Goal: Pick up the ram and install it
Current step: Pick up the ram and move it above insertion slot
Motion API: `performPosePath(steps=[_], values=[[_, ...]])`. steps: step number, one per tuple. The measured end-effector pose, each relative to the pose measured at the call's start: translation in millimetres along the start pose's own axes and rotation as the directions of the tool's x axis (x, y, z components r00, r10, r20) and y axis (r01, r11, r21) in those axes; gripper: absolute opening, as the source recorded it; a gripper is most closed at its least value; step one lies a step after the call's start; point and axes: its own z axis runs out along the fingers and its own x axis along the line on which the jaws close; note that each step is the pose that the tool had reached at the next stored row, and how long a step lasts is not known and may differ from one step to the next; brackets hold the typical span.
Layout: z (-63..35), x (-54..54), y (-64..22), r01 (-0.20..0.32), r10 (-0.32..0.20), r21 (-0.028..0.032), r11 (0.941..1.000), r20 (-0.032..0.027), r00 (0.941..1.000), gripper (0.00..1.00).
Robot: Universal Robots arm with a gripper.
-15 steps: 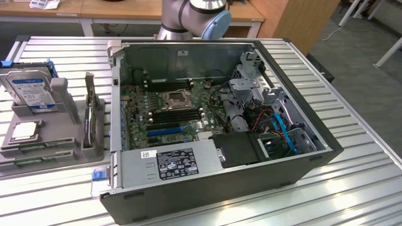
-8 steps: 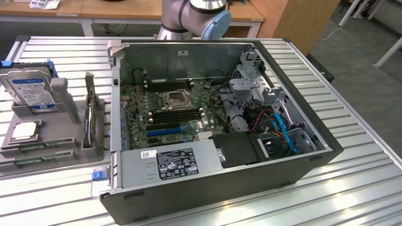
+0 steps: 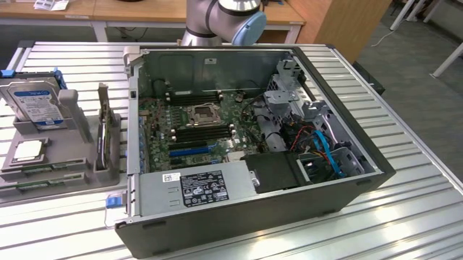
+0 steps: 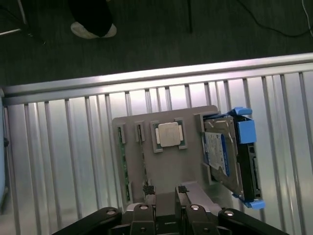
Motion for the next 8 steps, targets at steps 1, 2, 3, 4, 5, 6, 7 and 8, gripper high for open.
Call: performPosePath(steps=[1,2,3,4,5,6,7,8], values=[[0.0,0.0,0.0,0.008,-0.008,-0.0002,1.0,-0.0004,1.0,0.29],[0.0,0.0,0.0,0.017,-0.017,-0.0005,0.9999,-0.0008,0.9999,0.29],[0.0,0.0,0.0,0.027,-0.027,-0.0007,0.9996,-0.0012,0.9996,0.29],[0.0,0.0,0.0,0.038,-0.038,-0.0009,0.9993,-0.0017,0.9993,0.29],[0.0,0.0,0.0,0.049,-0.049,-0.0012,0.9988,-0.0022,0.9988,0.29],[0.0,0.0,0.0,0.06,-0.06,-0.0015,0.9982,-0.0026,0.9982,0.29],[0.0,0.0,0.0,0.071,-0.071,-0.0018,0.9975,-0.0032,0.9975,0.29],[0.0,0.0,0.0,0.08,-0.08,-0.0021,0.9968,-0.0036,0.9968,0.29]])
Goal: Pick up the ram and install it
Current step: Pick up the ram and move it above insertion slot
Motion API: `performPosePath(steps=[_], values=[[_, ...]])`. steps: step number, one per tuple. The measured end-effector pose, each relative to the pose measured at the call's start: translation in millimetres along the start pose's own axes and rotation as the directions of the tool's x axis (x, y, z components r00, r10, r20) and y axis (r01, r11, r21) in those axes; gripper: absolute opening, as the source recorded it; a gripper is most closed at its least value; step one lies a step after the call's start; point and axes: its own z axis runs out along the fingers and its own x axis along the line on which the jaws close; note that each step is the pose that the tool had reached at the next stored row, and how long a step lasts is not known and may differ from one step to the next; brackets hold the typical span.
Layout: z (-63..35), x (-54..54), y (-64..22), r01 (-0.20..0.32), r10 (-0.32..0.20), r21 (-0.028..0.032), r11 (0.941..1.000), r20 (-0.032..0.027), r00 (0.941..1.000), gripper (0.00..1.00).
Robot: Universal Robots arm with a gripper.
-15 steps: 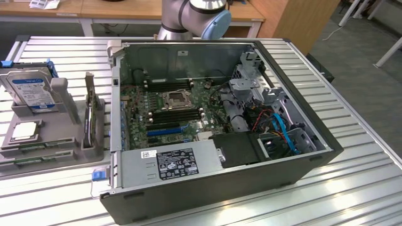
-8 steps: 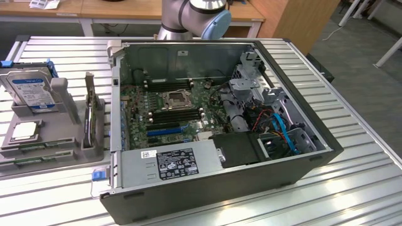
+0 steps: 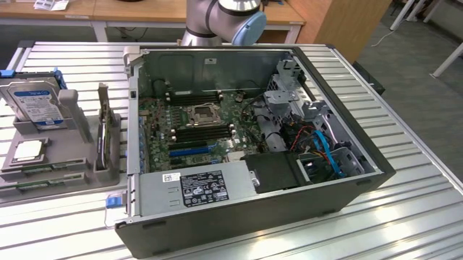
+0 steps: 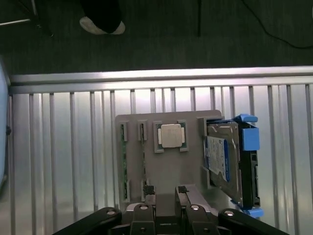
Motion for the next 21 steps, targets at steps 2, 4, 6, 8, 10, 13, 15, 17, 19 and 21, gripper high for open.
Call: performPosePath(steps=[2,4,6,8,10,13,15,17,19,21], values=[[0.0,0.0,0.0,0.011,-0.011,-0.0002,0.9999,-0.0005,0.9999,0.29],[0.0,0.0,0.0,0.015,-0.015,-0.0003,0.9999,-0.0006,0.9999,0.29],[0.0,0.0,0.0,0.015,-0.015,-0.0004,0.9999,-0.0007,0.9999,0.29],[0.0,0.0,0.0,0.015,-0.015,-0.0003,0.9999,-0.0007,0.9999,0.29],[0.0,0.0,0.0,0.015,-0.015,-0.0003,0.9999,-0.0007,0.9999,0.29],[0.1,0.0,0.0,0.015,-0.015,-0.0003,0.9999,-0.0007,0.9999,0.29],[0.6,0.0,-0.1,0.015,-0.015,-0.0002,0.9999,-0.0006,0.9999,0.29],[2.0,0.0,-0.1,0.015,-0.015,-0.0003,0.9999,-0.0007,0.9999,0.29],[4.1,0.1,-0.2,0.015,-0.015,-0.0003,0.9999,-0.0006,0.9999,0.29],[6.7,0.1,-0.3,0.015,-0.015,-0.0003,0.9999,-0.0007,0.9999,0.29]])
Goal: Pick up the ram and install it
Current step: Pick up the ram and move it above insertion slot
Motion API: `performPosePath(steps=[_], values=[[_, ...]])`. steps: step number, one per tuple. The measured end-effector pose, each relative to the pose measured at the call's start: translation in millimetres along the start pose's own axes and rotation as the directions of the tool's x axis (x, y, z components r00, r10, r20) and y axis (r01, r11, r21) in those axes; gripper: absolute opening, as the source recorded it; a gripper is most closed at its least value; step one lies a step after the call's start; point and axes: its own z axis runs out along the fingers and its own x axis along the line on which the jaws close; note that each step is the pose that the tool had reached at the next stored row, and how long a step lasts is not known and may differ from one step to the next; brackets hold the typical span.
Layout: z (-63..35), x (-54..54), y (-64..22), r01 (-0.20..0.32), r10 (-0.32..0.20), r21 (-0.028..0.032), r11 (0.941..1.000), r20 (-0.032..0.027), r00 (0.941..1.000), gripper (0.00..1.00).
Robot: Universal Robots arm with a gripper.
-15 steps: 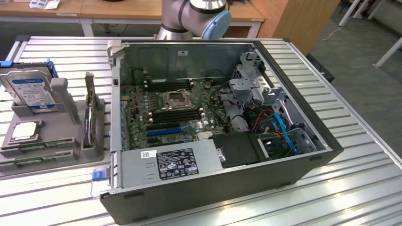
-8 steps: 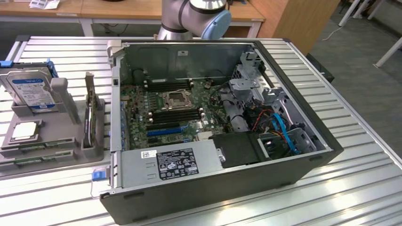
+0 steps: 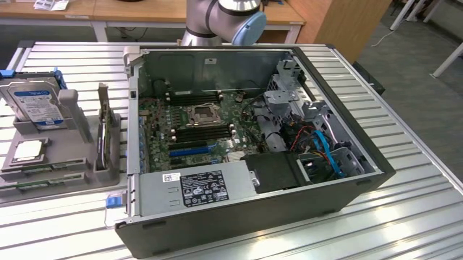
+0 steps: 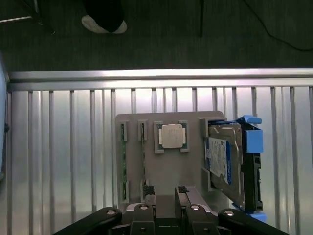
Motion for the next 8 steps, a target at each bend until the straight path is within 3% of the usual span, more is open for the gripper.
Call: performPosePath(steps=[8], values=[[14.2,0.3,-0.7,0.0,0.0,0.0,1.0,-0.0001,1.0,0.29]])
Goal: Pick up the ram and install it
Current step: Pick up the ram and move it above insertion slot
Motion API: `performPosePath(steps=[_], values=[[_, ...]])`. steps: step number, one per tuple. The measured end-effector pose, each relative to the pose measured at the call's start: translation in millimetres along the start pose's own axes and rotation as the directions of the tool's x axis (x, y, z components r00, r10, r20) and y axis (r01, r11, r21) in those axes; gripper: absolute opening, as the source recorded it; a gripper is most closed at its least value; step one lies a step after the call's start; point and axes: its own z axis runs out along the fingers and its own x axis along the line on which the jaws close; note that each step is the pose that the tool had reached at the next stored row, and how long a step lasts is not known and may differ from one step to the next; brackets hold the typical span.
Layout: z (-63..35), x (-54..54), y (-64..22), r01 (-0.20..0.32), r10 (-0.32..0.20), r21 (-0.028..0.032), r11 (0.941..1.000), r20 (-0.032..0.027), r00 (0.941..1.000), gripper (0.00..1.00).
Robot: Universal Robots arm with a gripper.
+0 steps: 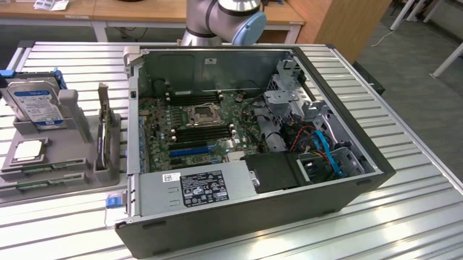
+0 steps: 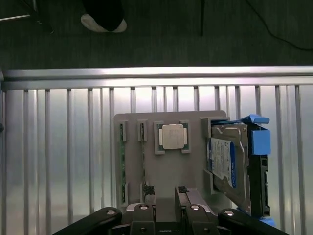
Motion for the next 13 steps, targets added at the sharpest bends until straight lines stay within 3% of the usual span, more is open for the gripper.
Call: performPosePath(steps=[13], values=[[18.5,0.4,-0.8,0.0,0.0,0.0001,1.0,0.0001,1.0,0.29]])
